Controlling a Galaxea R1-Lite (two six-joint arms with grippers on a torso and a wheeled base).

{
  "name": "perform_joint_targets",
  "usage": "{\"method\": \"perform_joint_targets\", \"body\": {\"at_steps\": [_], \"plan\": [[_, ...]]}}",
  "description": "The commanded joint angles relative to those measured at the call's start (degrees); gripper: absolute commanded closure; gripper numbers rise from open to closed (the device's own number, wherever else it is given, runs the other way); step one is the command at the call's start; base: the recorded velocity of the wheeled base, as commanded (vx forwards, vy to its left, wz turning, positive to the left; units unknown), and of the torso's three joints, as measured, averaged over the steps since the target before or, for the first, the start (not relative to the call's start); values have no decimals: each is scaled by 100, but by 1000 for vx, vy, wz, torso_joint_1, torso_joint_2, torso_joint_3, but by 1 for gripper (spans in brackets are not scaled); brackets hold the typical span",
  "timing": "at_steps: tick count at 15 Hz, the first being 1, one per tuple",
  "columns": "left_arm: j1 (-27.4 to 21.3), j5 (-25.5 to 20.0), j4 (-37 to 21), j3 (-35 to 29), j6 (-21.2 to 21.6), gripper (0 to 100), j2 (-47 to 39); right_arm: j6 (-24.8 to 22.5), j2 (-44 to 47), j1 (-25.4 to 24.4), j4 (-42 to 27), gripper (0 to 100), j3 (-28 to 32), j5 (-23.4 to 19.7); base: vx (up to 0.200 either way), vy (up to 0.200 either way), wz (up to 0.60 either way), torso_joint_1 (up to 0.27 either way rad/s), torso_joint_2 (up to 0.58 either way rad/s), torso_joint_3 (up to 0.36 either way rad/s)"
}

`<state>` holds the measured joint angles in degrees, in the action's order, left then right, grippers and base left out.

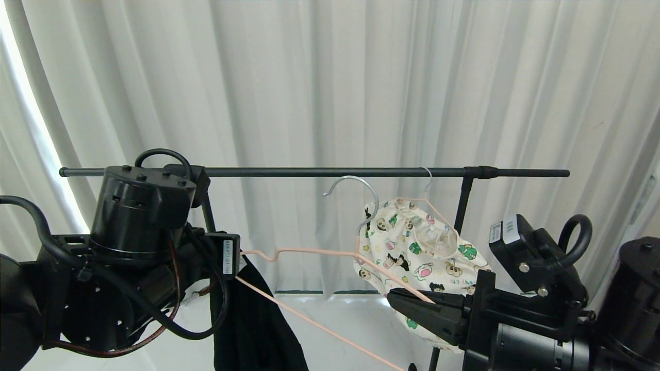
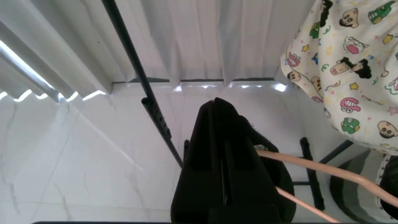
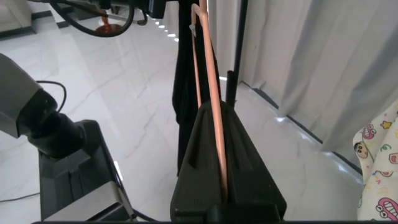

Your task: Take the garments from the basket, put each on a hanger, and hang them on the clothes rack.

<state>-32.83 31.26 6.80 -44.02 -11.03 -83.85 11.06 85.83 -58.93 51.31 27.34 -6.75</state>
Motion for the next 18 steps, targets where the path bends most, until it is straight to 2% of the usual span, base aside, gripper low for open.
{"method": "perform_joint_targets", "body": {"at_steps": [1, 13, 18], "plan": [[13, 3, 5, -1, -4, 100, 18, 2, -23, -5, 2, 100, 8, -1, 0, 0, 0, 0, 0, 0], [22, 12, 5, 7, 13, 100, 70, -16, 12, 13, 2, 100, 61, 43, 0, 0, 0, 0, 0, 0], [-303, 12, 5, 87, 5, 100, 211, -25, 127, 22, 2, 100, 236, 51, 0, 0, 0, 0, 0, 0]]}}
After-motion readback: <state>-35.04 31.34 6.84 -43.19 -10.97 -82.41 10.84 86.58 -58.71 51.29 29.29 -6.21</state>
